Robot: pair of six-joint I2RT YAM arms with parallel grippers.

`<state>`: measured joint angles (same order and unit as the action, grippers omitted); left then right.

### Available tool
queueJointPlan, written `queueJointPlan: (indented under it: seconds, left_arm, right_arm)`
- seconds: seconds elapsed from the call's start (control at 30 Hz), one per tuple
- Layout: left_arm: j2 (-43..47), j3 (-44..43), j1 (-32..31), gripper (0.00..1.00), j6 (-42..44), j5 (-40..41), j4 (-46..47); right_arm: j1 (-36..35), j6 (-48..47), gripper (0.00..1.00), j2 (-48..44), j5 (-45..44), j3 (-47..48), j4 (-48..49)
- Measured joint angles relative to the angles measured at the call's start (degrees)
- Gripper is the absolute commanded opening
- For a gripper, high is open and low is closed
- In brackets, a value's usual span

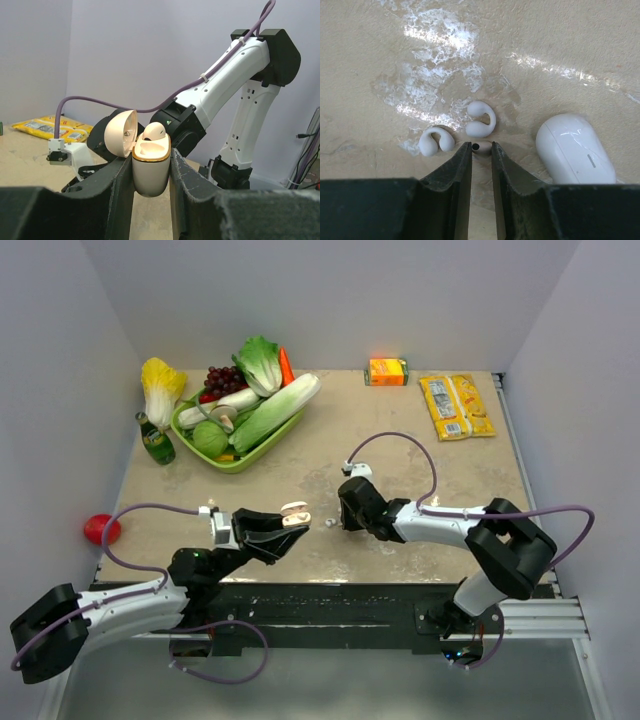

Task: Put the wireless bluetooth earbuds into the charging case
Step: Pick up the earbud from the center of the board.

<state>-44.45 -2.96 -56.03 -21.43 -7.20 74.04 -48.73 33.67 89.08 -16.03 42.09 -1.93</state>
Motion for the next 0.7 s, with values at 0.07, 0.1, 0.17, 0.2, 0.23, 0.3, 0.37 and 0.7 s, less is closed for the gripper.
queueJointPlan:
  seconds: [0.07, 0.1, 0.17, 0.2, 0.23, 0.3, 0.37, 0.7]
  left_arm:
    - [-0.11, 0.0, 0.0, 0.0, 0.0, 0.0, 0.0]
    - [-0.15, 0.0, 0.0, 0.0, 0.0, 0.0, 0.0]
    - [-0.24, 0.0, 0.0, 0.0, 0.0, -0.02, 0.0]
    - [-0.33, 0.0, 0.0, 0.0, 0.0, 0.0, 0.0]
    - [-0.44, 0.0, 0.0, 0.0, 0.0, -0.02, 0.0]
    - [-0.68, 0.0, 0.0, 0.0, 0.0, -0.02, 0.0]
    - [-0.87, 0.0, 0.0, 0.0, 0.0, -0.02, 0.0]
    - [-1.29, 0.0, 0.0, 0.0, 0.0, -0.02, 0.0]
  right_arm:
    - [0.0, -1.09, 0.23, 0.0, 0.04, 0.0, 0.02]
    - [0.0, -1.55, 0.23, -0.02, 0.07, 0.0, 0.02]
    - [0.0, -2.64, 0.22, -0.02, 0.17, 0.0, 0.07]
    - [0.0, -3.17, 0.21, -0.04, 0.26, 0.0, 0.09]
    - [0.0, -3.96, 0.21, -0.09, 0.46, 0.0, 0.07]
    - [0.0, -5.44, 0.2, -0.15, 0.68, 0.0, 0.04]
    - [0.0, -6.88, 0.2, -0.26, 1.05, 0.02, -0.07]
    - [0.0, -12.74, 0.31, -3.39, 4.83, 0.13, -5.01]
